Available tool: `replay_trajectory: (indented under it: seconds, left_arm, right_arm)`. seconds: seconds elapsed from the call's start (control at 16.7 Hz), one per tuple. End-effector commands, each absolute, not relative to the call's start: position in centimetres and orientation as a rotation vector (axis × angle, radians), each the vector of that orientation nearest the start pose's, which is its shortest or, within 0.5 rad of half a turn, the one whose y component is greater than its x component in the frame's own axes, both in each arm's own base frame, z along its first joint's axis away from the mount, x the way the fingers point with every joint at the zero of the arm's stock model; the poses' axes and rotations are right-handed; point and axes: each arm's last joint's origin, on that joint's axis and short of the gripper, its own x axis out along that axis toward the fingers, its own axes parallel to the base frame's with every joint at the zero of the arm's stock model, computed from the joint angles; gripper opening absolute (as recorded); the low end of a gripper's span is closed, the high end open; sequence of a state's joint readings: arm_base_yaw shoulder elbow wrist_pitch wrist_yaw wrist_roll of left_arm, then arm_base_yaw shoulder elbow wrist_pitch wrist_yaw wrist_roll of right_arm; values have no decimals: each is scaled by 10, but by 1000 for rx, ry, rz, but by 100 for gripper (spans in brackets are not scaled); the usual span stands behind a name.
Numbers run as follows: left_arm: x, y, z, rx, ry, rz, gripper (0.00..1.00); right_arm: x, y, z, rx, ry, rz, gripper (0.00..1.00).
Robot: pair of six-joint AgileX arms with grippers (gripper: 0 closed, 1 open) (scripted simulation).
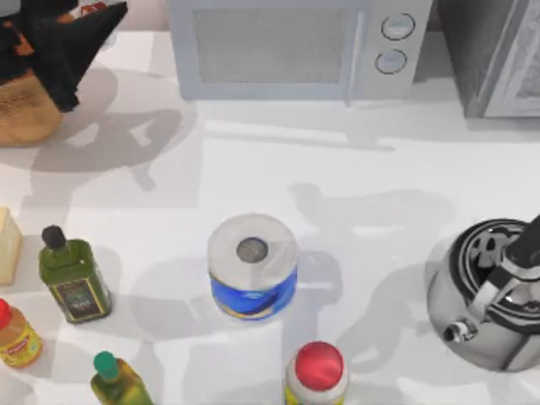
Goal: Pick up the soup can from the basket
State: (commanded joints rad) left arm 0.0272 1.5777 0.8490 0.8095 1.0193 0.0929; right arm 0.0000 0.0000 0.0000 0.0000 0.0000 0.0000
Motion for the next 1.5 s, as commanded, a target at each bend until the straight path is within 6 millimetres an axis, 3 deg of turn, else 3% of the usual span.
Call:
replay_trajectory:
  seconds: [0.18,0.3,0.48,0.66,0.78,1.08,1.5]
  left_arm:
    - [393,-24,182,78,-75,-1163,0]
    - [415,-34,133,57,-52,-1279,0]
    - [425,-53,71,35,-33,-1431,0]
    - [417,-74,30,14,-15,-1549,0]
    - [411,-82,18,0,0,-1591,0]
    - [411,-82,18,0,0,-1591,0]
    - [411,-82,18,0,0,-1591,53]
  right_arm:
    - [106,-1,160,0,0,0,100]
    - [106,-1,160,0,0,0,100]
    - [106,-1,160,0,0,0,100]
    - [106,-1,160,0,0,0,100]
    - [106,-1,160,0,0,0,100]
    - [106,-1,160,0,0,0,100]
    - [106,-1,160,0,0,0,100]
